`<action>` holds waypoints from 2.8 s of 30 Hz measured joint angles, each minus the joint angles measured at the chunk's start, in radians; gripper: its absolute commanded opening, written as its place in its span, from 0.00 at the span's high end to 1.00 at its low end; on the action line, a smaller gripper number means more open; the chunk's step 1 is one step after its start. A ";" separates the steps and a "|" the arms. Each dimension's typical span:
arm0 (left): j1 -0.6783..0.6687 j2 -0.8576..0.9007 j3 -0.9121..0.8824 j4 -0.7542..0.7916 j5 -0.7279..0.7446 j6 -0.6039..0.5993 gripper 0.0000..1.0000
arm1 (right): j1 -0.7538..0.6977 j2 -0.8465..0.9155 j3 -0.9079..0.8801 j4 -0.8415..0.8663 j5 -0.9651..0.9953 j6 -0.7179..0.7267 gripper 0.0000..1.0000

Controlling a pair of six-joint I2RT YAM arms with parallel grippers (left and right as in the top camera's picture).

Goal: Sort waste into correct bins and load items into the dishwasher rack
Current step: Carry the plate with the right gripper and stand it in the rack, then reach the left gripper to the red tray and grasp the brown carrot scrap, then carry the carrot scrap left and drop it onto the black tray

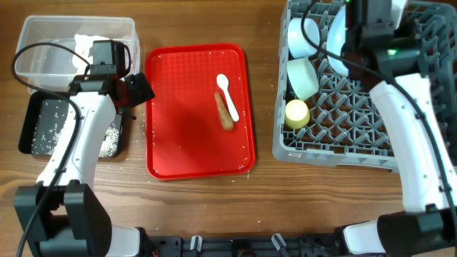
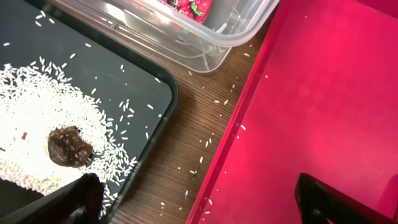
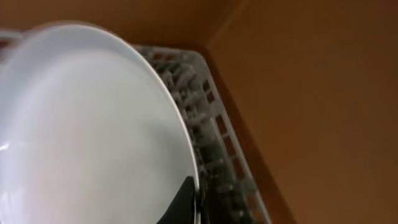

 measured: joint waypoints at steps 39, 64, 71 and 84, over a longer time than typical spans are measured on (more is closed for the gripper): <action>0.000 0.000 0.000 0.000 0.000 0.000 0.00 | -0.040 -0.182 -0.159 0.267 -0.960 0.107 0.00; -0.473 0.218 0.002 0.237 0.252 -0.252 0.11 | -0.040 -0.175 -0.159 0.057 -1.036 0.119 0.00; -0.481 0.330 0.002 0.250 0.233 -0.283 0.59 | -0.040 -0.175 -0.159 0.040 -1.036 0.119 0.00; -0.465 0.332 0.027 0.136 0.232 -0.284 0.96 | -0.040 -0.175 -0.159 0.040 -1.036 0.119 0.00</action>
